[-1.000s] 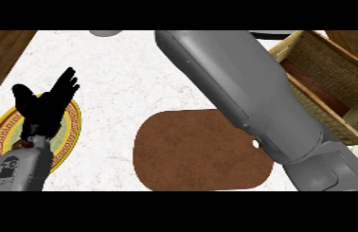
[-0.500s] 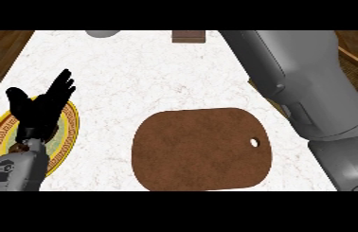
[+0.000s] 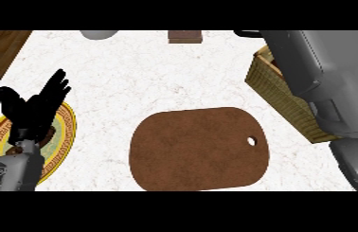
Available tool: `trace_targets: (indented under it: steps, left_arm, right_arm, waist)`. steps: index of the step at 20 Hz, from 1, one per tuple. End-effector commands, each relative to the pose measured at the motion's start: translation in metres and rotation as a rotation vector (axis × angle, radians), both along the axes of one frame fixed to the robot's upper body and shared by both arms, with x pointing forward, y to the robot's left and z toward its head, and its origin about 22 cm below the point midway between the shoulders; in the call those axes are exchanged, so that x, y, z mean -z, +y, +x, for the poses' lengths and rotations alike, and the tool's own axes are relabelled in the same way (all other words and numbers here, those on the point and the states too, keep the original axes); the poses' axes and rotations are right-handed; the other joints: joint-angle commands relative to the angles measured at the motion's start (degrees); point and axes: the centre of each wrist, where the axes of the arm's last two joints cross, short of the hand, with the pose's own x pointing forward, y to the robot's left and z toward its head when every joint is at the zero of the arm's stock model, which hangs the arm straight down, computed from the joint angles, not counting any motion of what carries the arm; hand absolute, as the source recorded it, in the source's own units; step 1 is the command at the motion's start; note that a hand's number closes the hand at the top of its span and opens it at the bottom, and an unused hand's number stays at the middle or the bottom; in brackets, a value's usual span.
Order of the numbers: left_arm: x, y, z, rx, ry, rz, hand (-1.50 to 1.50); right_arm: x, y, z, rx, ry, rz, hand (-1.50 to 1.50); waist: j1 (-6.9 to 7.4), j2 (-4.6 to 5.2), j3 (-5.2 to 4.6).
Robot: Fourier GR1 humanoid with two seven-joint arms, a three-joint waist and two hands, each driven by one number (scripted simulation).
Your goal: Pick the bell pepper from the cutting board and place it in the basket
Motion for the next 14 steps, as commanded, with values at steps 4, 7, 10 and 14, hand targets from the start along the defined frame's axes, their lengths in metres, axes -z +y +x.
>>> trace_targets:
  steps: [4, 7, 10, 14]
  left_arm:
    - [-0.004, -0.006, -0.002, -0.012, 0.003, 0.006, 0.0]
    - [-0.002, -0.007, 0.008, -0.011, -0.01, -0.013, 0.0]
    - [-0.005, 0.002, -0.003, -0.006, -0.004, 0.005, 0.0]
    - [0.007, 0.003, 0.0, -0.023, -0.012, -0.003, 0.0]
  right_arm:
    - [0.019, -0.056, -0.008, 0.089, 0.03, 0.112, 1.5]
    - [0.043, -0.083, -0.01, 0.106, -0.029, 0.13, 1.5]
    - [0.053, -0.092, -0.026, 0.098, -0.006, 0.131, 1.5]
    - [0.067, -0.104, -0.02, 0.26, -0.09, 0.21, -1.5]
  waist:
    - [-0.82, -0.17, 0.03]
    - [-0.45, 0.26, 0.0]
    - [-0.34, 0.01, 0.0]
    - [-0.31, 0.26, -0.05]
